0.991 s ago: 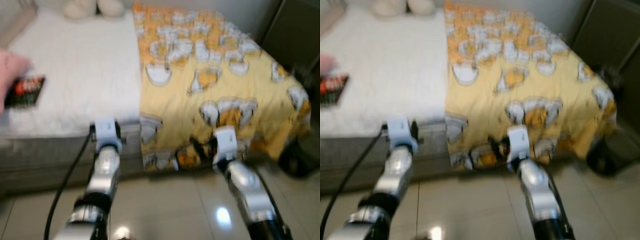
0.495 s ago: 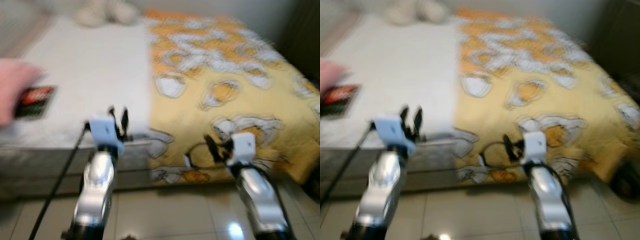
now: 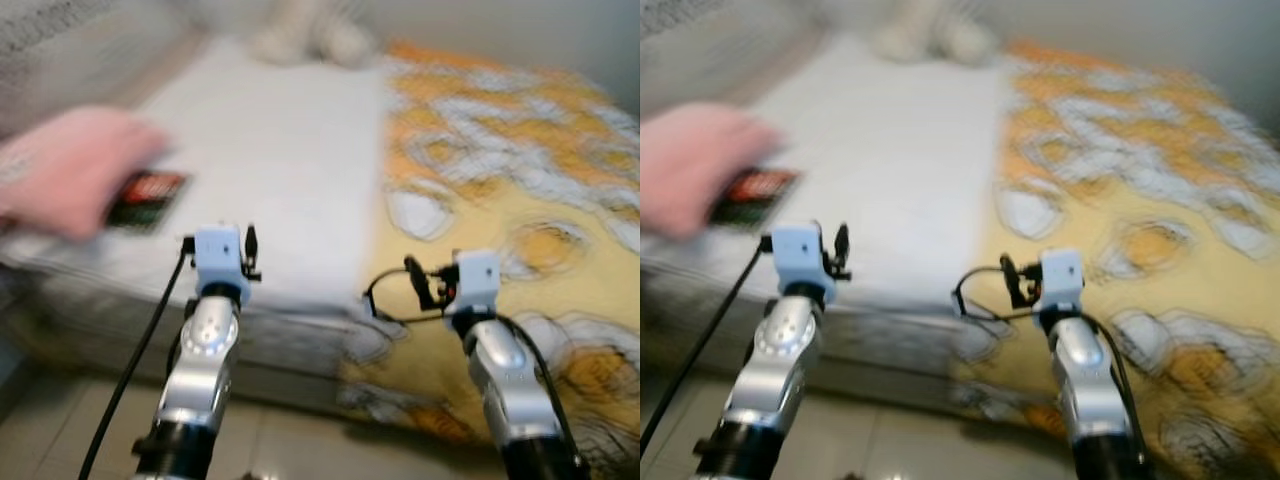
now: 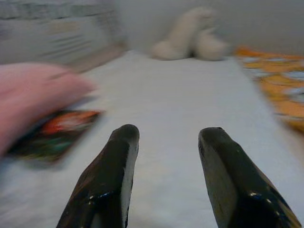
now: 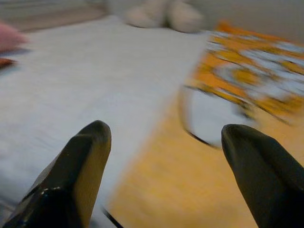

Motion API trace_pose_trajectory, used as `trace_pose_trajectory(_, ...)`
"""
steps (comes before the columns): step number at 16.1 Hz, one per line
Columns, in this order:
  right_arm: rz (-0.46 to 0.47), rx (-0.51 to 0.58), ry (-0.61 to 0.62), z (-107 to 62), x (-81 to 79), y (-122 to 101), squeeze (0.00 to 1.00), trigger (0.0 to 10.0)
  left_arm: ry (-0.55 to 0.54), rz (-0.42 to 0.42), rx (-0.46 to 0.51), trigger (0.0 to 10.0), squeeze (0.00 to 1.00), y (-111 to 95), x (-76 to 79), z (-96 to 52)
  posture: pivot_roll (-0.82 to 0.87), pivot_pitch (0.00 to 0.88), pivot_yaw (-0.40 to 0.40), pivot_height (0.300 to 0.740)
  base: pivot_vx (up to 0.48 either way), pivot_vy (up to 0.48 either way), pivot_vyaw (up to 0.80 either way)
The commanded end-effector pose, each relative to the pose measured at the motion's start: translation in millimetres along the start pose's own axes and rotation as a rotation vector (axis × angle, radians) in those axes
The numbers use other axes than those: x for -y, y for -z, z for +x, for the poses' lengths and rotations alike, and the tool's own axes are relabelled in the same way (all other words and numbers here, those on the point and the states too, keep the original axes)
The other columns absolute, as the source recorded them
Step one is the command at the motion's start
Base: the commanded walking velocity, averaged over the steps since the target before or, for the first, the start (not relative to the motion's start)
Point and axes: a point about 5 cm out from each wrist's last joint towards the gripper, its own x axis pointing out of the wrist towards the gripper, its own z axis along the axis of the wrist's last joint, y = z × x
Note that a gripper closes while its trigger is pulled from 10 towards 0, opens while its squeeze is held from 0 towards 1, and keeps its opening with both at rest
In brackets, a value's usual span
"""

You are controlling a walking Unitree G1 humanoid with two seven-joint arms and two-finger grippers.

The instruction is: Clean up the room

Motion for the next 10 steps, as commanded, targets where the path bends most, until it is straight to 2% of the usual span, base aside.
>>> trace_pose_trajectory(1, -0.011, -0.002, -0.005, 0.6, -2.3, 0, 0.00, 10.0, 0.039, 0.017, -0.021, 10.0, 1.00, 4, 7.9, 2.4, -0.01, 0.000, -0.004, 0.740, 0.386, -0.281, 0.00)
trace_pose_trajectory(3, -0.015, 0.002, -0.004, 0.4, -2.6, 0, 0.00, 10.0, 0.097, 0.040, -0.020, 10.0, 1.00, 4, 18.5, 3.7, -0.02, 0.000, -0.003, 0.740, 0.382, -0.285, 0.00)
trace_pose_trajectory(4, -0.025, -0.019, -0.014, 0.3, -4.2, 2, 0.00, 10.0, 0.141, 0.086, -0.025, 10.0, 1.00, 4, 25.5, 4.3, -0.02, 0.000, -0.002, 0.740, 0.382, -0.285, 0.00)
trace_pose_trajectory(5, -0.005, -0.003, -0.003, -1.0, -3.7, 1, 0.00, 10.0, 0.140, 0.082, -0.013, 10.0, 0.00, 2, 24.7, 6.0, -0.02, 0.000, -0.001, 0.740, 0.000, 0.000, -0.62)
trace_pose_trajectory(10, -0.024, -0.001, -0.008, -5.8, -4.0, 2, 0.00, 10.0, 0.140, 0.051, -0.010, 10.0, 0.00, 2, 20.2, 16.9, -0.04, 0.000, 0.009, 0.740, 0.000, -0.445, -0.61)
